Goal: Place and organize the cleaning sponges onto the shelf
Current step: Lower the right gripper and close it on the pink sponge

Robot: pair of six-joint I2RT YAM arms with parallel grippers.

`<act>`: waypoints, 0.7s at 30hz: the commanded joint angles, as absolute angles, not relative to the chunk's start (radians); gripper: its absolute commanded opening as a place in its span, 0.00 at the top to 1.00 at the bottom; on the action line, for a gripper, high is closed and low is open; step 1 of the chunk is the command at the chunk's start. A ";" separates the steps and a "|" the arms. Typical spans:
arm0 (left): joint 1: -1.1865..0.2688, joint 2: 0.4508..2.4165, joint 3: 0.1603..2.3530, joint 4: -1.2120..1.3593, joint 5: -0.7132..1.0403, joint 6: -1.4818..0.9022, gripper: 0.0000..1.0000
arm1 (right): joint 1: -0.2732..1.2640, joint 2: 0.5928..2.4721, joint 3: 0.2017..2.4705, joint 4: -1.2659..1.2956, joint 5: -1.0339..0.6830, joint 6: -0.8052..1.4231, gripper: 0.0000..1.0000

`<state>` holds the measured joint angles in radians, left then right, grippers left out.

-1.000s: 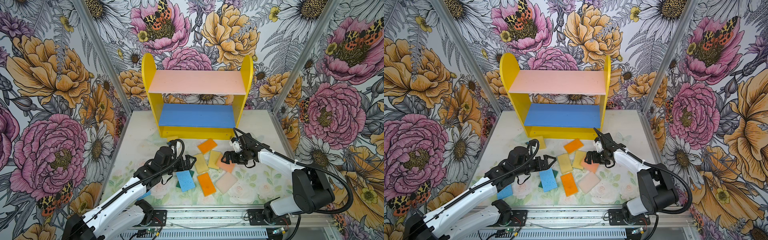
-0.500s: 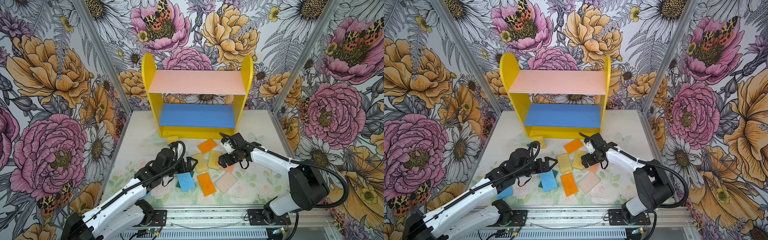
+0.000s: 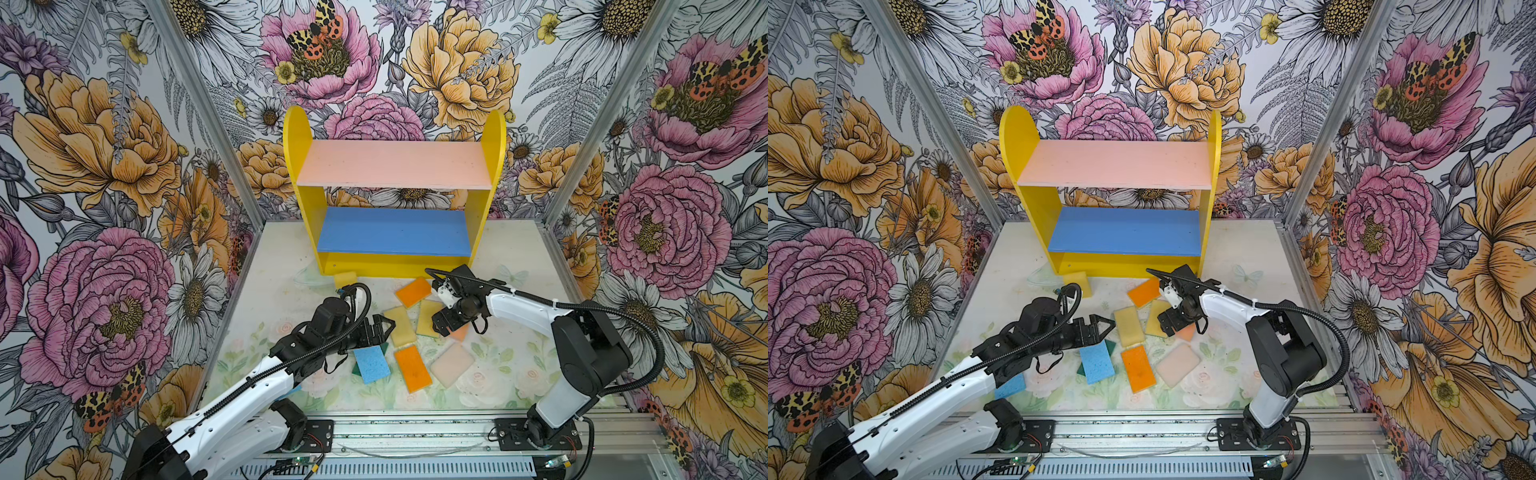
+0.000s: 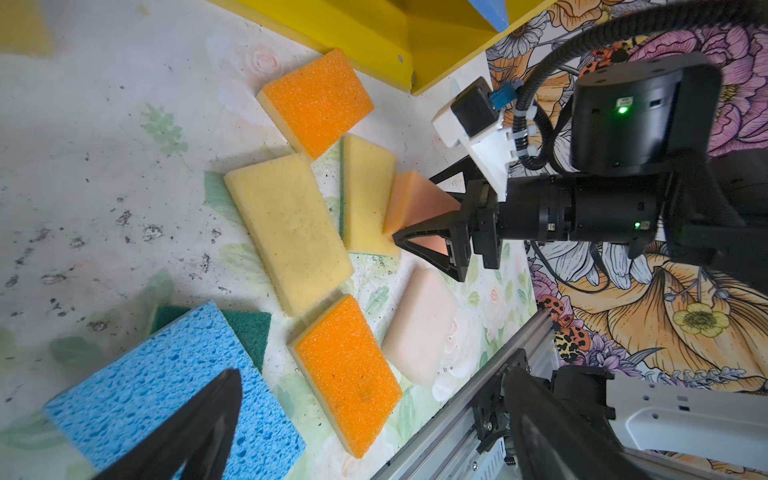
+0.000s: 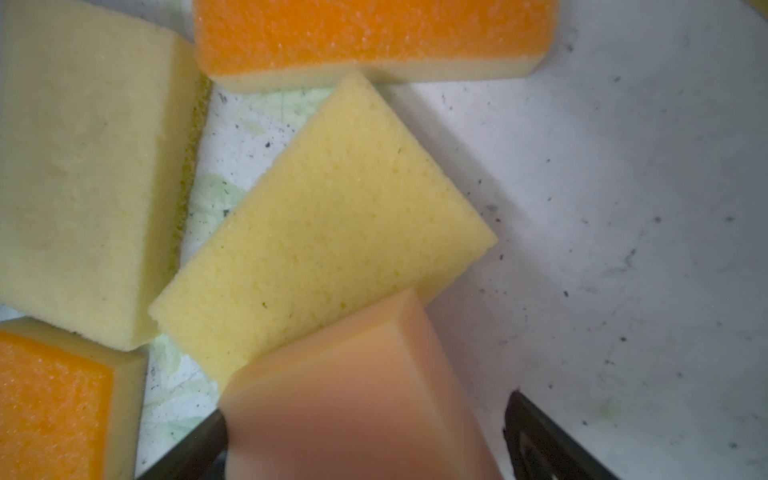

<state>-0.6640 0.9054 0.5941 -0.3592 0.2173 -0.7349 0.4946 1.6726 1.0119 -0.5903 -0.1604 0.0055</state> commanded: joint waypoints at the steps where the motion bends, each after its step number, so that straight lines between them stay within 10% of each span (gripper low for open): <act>1: -0.669 0.926 0.607 -0.341 0.202 -0.739 0.01 | 0.500 1.671 1.041 -0.587 -0.121 0.006 0.10; 7: -0.670 0.955 0.618 -0.340 0.195 -0.739 0.01 | 0.499 1.615 1.047 -0.586 -0.106 0.043 0.28; 21: -0.745 0.923 0.544 -0.053 0.173 -0.871 0.01 | 0.435 1.399 1.081 -0.556 -0.323 0.422 0.28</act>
